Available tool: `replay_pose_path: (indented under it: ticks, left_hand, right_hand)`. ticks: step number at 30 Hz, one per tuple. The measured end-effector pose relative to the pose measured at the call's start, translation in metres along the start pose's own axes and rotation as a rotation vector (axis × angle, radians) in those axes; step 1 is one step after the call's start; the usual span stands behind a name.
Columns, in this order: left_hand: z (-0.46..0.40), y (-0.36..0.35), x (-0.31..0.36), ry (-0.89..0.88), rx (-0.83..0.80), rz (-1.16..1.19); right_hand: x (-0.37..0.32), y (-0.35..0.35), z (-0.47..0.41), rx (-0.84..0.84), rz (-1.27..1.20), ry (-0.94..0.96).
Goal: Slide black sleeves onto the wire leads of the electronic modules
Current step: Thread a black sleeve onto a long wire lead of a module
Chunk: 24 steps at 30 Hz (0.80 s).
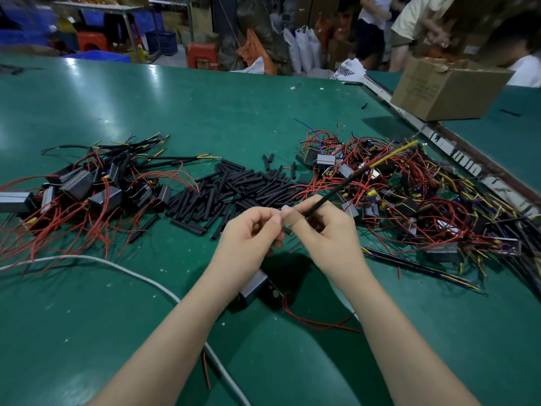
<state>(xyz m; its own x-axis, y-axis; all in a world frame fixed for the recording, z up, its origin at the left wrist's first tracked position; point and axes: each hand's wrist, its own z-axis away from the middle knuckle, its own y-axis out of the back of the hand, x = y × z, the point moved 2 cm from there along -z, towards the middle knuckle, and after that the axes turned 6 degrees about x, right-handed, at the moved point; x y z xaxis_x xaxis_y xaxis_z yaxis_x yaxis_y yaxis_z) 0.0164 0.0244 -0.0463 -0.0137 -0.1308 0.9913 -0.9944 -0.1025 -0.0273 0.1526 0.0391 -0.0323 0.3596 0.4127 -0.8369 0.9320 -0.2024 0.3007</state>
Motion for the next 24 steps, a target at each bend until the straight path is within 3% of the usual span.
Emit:
replay_pose_path:
  ticks: [4, 6, 9, 12, 15, 24]
  left_hand:
    - [0.003, 0.002, 0.001, -0.322, 0.115, -0.443]
    - [0.004, 0.002, 0.001, -0.396, 0.138, -0.522]
    - [0.003, 0.003, 0.000, -0.377, 0.172, -0.482]
    - [0.001, 0.004, -0.003, -0.252, 0.159, -0.378]
    - [-0.001, 0.003, -0.004, -0.156, 0.103, -0.297]
    - [0.001, 0.000, 0.000, -0.271, 0.125, -0.322]
  right_hand:
    - [0.001, -0.006, 0.001, -0.010, -0.132, -0.273]
    - [0.004, -0.009, 0.002, -0.006, -0.200, -0.363]
    - [0.006, -0.006, 0.000, -0.090, -0.245, -0.384]
    - [0.006, 0.001, -0.004, -0.157, -0.275, -0.357]
    - [0.008, 0.006, -0.007, -0.174, -0.074, -0.239]
    - [0.009, 0.005, -0.007, -0.163, -0.120, -0.307]
